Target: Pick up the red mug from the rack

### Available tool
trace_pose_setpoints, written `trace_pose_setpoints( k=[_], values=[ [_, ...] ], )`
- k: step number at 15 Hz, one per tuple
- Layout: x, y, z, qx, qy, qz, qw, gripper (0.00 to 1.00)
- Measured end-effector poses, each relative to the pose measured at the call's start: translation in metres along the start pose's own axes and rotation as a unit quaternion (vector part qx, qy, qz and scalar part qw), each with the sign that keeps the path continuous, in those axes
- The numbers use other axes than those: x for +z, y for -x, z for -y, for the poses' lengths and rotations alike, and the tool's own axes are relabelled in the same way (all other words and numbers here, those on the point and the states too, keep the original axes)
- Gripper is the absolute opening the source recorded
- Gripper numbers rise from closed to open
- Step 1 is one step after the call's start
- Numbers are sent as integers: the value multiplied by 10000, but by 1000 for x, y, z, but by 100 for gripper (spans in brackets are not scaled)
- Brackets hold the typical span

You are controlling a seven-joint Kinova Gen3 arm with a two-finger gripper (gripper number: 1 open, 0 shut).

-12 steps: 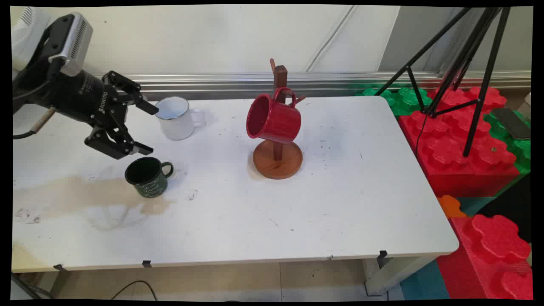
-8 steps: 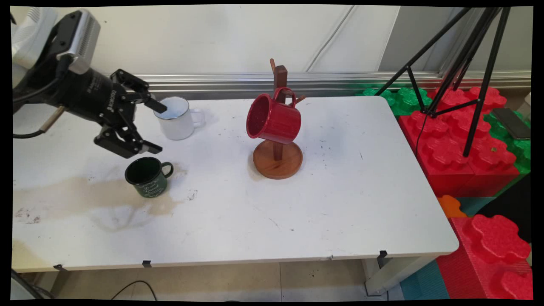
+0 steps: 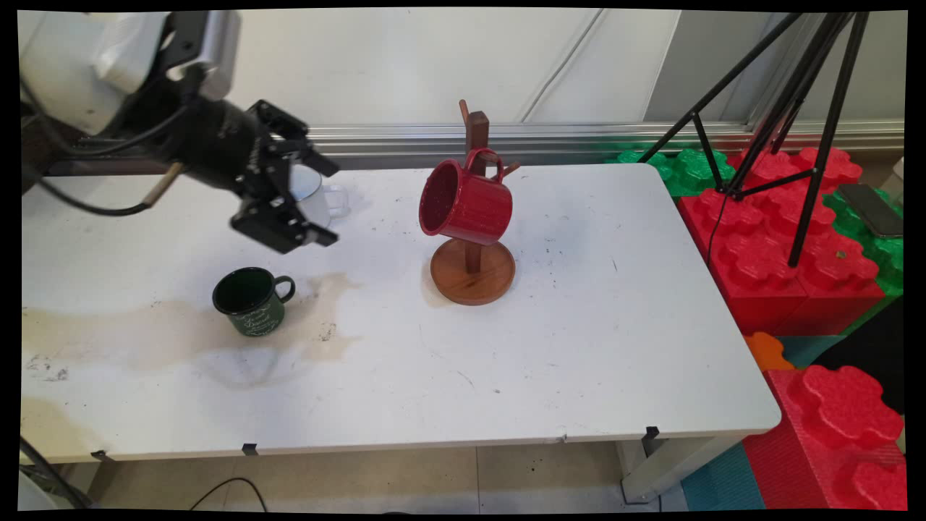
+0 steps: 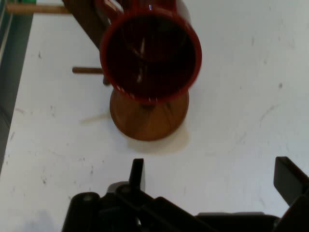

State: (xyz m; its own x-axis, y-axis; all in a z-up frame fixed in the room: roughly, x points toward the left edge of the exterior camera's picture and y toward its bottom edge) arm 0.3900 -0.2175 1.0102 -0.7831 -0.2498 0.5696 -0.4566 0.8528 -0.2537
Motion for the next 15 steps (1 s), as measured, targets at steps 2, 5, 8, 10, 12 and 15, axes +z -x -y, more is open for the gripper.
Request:
trace_pose_setpoints(
  k=[2,5,8,10,12,15],
  values=[
    [6,-13,1,-79,-29,-26,10000,100],
    [21,-36,2,-355,-74,-56,9993,100],
    [39,-52,2,-676,-47,-87,9977,100],
    [50,-57,2,-796,-32,-107,9968,100],
    [60,-62,2,-912,-15,-126,9958,100],
    [77,-66,2,-1072,36,-163,9941,100]
  ],
)
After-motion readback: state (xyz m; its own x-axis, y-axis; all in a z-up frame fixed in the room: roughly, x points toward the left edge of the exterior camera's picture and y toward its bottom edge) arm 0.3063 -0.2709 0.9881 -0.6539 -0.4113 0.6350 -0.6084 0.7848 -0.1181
